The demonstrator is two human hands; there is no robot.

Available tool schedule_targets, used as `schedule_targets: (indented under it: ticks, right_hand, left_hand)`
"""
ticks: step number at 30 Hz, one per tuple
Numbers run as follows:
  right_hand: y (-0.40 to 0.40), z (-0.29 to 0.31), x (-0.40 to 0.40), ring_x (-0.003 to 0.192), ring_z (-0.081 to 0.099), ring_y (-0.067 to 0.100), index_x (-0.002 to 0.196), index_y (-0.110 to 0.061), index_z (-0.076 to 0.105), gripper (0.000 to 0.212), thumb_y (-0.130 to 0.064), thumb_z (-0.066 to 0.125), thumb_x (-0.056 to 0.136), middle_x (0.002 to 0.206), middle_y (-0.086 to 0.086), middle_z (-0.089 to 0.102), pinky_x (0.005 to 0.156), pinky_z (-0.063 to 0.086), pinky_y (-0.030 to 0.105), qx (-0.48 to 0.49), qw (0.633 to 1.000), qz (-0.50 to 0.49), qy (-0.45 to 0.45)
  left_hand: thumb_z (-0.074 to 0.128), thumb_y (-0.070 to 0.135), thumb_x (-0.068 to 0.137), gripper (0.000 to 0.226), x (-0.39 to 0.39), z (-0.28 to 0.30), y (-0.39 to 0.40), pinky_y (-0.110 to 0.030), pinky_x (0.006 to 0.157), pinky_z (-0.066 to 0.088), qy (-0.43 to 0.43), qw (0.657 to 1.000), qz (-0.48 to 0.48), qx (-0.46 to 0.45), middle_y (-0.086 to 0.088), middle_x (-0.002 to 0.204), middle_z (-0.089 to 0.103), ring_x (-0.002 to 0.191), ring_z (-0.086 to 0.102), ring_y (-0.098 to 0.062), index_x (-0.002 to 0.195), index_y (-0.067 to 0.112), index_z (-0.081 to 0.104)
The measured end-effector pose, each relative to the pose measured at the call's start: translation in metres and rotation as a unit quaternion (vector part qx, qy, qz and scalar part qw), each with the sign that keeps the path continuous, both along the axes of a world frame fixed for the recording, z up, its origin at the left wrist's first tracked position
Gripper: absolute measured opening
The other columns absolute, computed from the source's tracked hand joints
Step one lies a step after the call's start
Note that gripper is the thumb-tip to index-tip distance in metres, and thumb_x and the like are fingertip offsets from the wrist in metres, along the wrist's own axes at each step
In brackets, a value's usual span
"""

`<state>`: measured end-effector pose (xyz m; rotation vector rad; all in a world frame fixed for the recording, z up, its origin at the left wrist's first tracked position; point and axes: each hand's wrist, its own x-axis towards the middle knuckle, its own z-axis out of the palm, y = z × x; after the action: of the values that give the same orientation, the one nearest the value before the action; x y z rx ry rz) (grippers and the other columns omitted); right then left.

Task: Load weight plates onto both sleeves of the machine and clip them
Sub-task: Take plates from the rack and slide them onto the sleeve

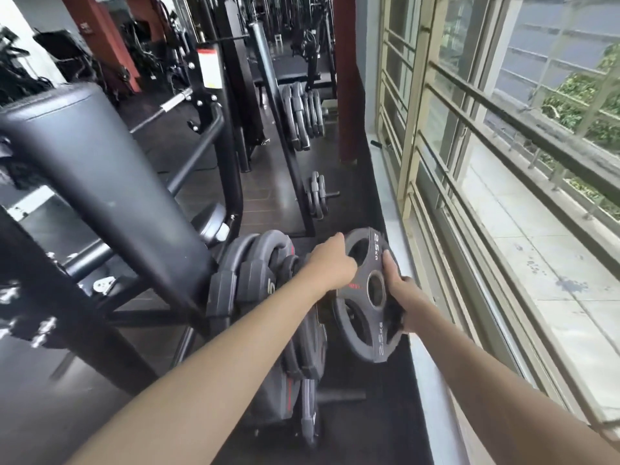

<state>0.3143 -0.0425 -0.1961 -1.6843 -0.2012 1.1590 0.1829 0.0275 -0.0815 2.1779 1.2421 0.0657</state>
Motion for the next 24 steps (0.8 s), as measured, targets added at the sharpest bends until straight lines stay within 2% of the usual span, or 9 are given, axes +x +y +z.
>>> schedule_targets:
  ticks: [3, 5, 9, 12, 14, 16, 19, 21, 24]
  right_hand:
    - [0.007, 0.055, -0.009, 0.106, 0.065, 0.034, 0.134, -0.007, 0.051, 0.116, -0.092, 0.059, 0.057, 0.121, 0.013, 0.066, 0.098, 0.053, 0.05, 0.036, 0.998, -0.016, -0.055]
    - [0.015, 0.091, -0.028, 0.106, 0.064, 0.032, 0.134, -0.007, 0.052, 0.111, -0.089, 0.061, 0.059, 0.124, 0.011, 0.064, 0.098, 0.052, 0.046, 0.066, 0.994, -0.001, -0.089]
    - [0.031, 0.161, -0.09, 0.08, 0.058, 0.015, 0.106, -0.008, 0.055, 0.06, -0.064, 0.063, 0.086, 0.102, 0.002, 0.063, 0.084, 0.048, 0.033, 0.166, 0.976, 0.032, -0.139]
    - [0.037, 0.199, -0.163, 0.094, 0.068, 0.021, 0.107, -0.007, 0.062, 0.065, -0.065, 0.07, 0.079, 0.111, 0.007, 0.07, 0.094, 0.056, 0.039, 0.238, 0.956, 0.088, -0.147]
    - [0.032, 0.219, -0.222, 0.097, 0.071, 0.024, 0.11, -0.009, 0.066, 0.068, -0.067, 0.072, 0.075, 0.109, 0.007, 0.073, 0.093, 0.058, 0.045, 0.279, 0.941, 0.134, -0.137]
    - [0.025, 0.234, -0.282, 0.092, 0.071, 0.02, 0.101, -0.011, 0.067, 0.061, -0.066, 0.073, 0.075, 0.103, 0.003, 0.074, 0.086, 0.06, 0.041, 0.302, 0.928, 0.179, -0.127]
    - [0.006, 0.245, -0.377, 0.072, 0.065, 0.015, 0.086, -0.016, 0.062, 0.044, -0.057, 0.075, 0.081, 0.087, 0.0, 0.07, 0.06, 0.055, 0.025, 0.328, 0.905, 0.251, -0.1]
    - [-0.004, 0.246, -0.441, 0.066, 0.062, 0.019, 0.074, -0.019, 0.055, 0.041, -0.051, 0.08, 0.078, 0.081, 0.005, 0.067, 0.062, 0.054, 0.03, 0.332, 0.894, 0.295, -0.06]
    - [-0.022, 0.241, -0.532, 0.064, 0.056, 0.02, 0.069, -0.022, 0.041, 0.049, -0.047, 0.083, 0.076, 0.074, 0.007, 0.058, 0.063, 0.05, 0.035, 0.334, 0.879, 0.337, -0.04]
  left_hand:
    - [0.055, 0.022, 0.097, 0.042, -0.034, 0.039, 0.005, -0.042, 0.108, 0.043, -0.104, 0.994, 0.017, -0.003, -0.009, 0.138, 0.06, 0.127, 0.055, -0.03, 0.139, 0.015, 0.052]
    - [0.058, 0.023, 0.098, 0.031, -0.073, 0.07, 0.004, -0.039, 0.103, 0.047, -0.16, 0.987, 0.024, 0.017, -0.003, 0.124, 0.068, 0.115, 0.063, -0.023, 0.128, 0.017, 0.061]
    - [0.061, 0.024, 0.098, 0.037, -0.167, 0.126, -0.015, -0.037, 0.105, 0.048, -0.236, 0.966, 0.061, 0.089, 0.004, 0.121, 0.07, 0.111, 0.065, -0.014, 0.135, 0.019, 0.059]
    - [0.057, 0.016, 0.1, 0.037, -0.25, 0.158, -0.044, -0.038, 0.105, 0.048, -0.274, 0.943, 0.121, 0.148, 0.006, 0.114, 0.072, 0.108, 0.067, -0.012, 0.137, 0.023, 0.059]
    - [0.054, 0.019, 0.102, 0.039, -0.313, 0.172, -0.069, -0.037, 0.106, 0.048, -0.279, 0.93, 0.157, 0.183, 0.009, 0.115, 0.072, 0.11, 0.066, -0.009, 0.14, 0.028, 0.054]
    - [0.052, 0.019, 0.103, 0.035, -0.377, 0.179, -0.097, -0.032, 0.103, 0.049, -0.292, 0.915, 0.191, 0.201, 0.015, 0.107, 0.073, 0.105, 0.067, -0.004, 0.132, 0.039, 0.054]
    - [0.051, 0.016, 0.104, 0.038, -0.476, 0.177, -0.141, -0.03, 0.095, 0.051, -0.324, 0.888, 0.252, 0.208, 0.023, 0.091, 0.074, 0.095, 0.069, 0.001, 0.122, 0.049, 0.056]
    - [0.05, 0.016, 0.105, 0.04, -0.536, 0.169, -0.166, -0.03, 0.092, 0.051, -0.324, 0.872, 0.299, 0.211, 0.02, 0.093, 0.073, 0.095, 0.07, -0.001, 0.126, 0.05, 0.056]
    - [0.047, 0.015, 0.105, 0.042, -0.622, 0.151, -0.197, -0.03, 0.093, 0.05, -0.324, 0.845, 0.375, 0.201, 0.012, 0.101, 0.067, 0.096, 0.067, -0.003, 0.142, 0.036, 0.049]
